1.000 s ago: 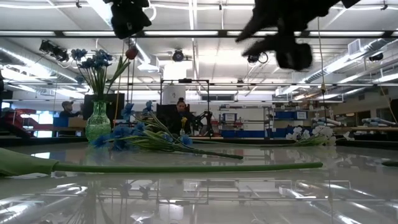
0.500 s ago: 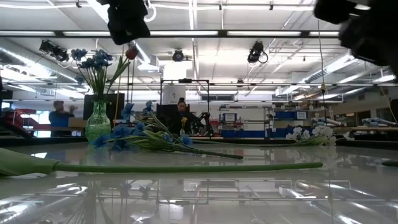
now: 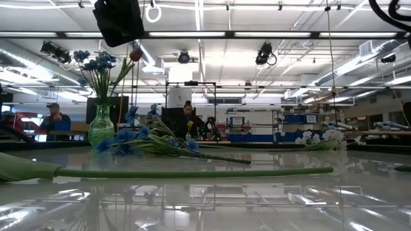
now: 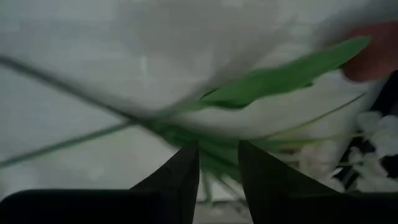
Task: Sort flowers into vase by color
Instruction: Put the red tulip into the green vase
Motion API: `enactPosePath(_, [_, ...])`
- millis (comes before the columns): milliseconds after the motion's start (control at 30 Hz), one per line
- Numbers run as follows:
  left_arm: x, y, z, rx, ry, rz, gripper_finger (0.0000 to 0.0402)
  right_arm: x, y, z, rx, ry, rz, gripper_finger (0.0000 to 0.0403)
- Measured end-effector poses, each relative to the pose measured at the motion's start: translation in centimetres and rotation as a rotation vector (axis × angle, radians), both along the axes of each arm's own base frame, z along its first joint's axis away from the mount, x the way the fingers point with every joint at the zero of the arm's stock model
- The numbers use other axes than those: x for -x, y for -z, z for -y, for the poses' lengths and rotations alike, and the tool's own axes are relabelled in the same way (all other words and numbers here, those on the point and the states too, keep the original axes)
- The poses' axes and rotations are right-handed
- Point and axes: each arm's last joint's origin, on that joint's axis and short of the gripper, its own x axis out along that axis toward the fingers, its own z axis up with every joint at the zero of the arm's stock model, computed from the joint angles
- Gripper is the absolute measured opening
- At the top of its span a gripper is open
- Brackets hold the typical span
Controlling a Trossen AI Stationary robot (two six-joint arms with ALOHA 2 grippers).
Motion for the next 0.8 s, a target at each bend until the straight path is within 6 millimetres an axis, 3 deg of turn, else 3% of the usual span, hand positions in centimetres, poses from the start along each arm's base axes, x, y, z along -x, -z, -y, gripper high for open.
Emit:
enactPosePath(333, [0.0, 0.0, 0.0, 0.002, -0.003, -0.002, 0.0167, -0.9, 2.7, -0.6, 0.042, 0.030, -0.097, 0.0121])
enactPosePath(800, [0.0, 0.0, 0.0, 0.010, -0.013, -0.006, 0.0167, -2.2, 5.4, -1.7, 0.073, -0.008, -0.070, 0.0121])
